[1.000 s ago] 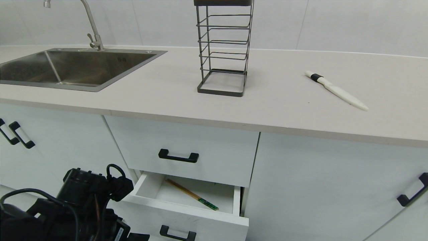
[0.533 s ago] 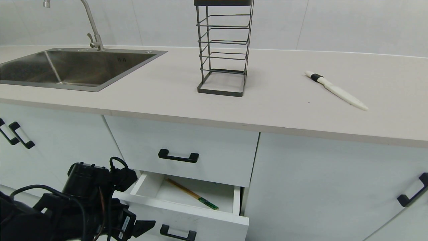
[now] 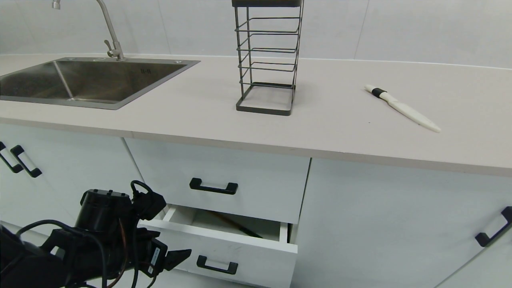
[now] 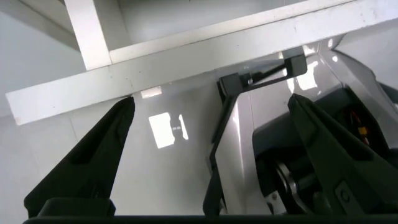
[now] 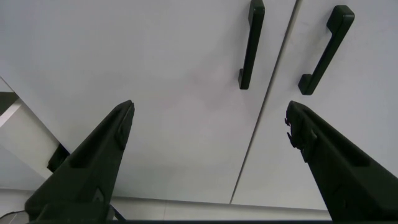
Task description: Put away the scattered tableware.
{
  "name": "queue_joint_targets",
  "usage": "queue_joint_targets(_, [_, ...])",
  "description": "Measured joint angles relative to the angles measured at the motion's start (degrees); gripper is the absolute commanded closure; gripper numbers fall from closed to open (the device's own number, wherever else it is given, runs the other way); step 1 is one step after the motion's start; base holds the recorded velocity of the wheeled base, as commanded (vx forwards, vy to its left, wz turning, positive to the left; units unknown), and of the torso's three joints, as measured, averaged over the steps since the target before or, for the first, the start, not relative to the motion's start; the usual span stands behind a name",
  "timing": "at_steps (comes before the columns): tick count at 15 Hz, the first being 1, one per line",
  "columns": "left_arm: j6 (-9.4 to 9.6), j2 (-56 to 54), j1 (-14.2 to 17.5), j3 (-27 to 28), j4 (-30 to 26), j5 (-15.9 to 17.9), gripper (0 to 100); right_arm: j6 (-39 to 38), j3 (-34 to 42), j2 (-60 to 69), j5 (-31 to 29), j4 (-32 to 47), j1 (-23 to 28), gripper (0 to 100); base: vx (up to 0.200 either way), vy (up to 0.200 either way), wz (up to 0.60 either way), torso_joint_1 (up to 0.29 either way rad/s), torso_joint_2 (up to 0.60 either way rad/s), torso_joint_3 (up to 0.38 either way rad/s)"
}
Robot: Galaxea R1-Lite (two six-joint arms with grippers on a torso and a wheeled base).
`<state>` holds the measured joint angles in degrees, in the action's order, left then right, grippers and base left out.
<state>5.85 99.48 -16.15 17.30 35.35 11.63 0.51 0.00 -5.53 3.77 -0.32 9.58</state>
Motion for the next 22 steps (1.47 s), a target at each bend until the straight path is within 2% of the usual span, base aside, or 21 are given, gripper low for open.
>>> queue_joint_targets(4, [-0.28, 2.21, -0.11, 0.65, 5.47, -0.02, 0, 0.0, 0.0, 0.0, 0.0, -0.01, 0.0, 0, 0.0, 0.0, 0.0, 0.0, 0.0, 0.0])
queue_joint_targets(6, [-1.76, 3.55, -0.49, 0.89, 9.18, 0.0, 0, -0.02, 0.0, 0.0, 0.0, 0.0, 0.0, 0, 0.0, 0.0, 0.0, 0.0, 0.0, 0.0])
queue_joint_targets(16, [-1.89, 4.52, -0.07, 0.5, 9.91, -0.11, 0, 0.0, 0.0, 0.0, 0.0, -0.01, 0.0, 0, 0.0, 0.0, 0.0, 0.0, 0.0, 0.0])
queue_joint_targets(22, [-1.97, 5.55, 0.15, 2.38, 10.28, -0.11, 0, 0.0, 0.0, 0.0, 0.0, -0.01, 0.0, 0, 0.0, 0.0, 0.0, 0.0, 0.0, 0.0])
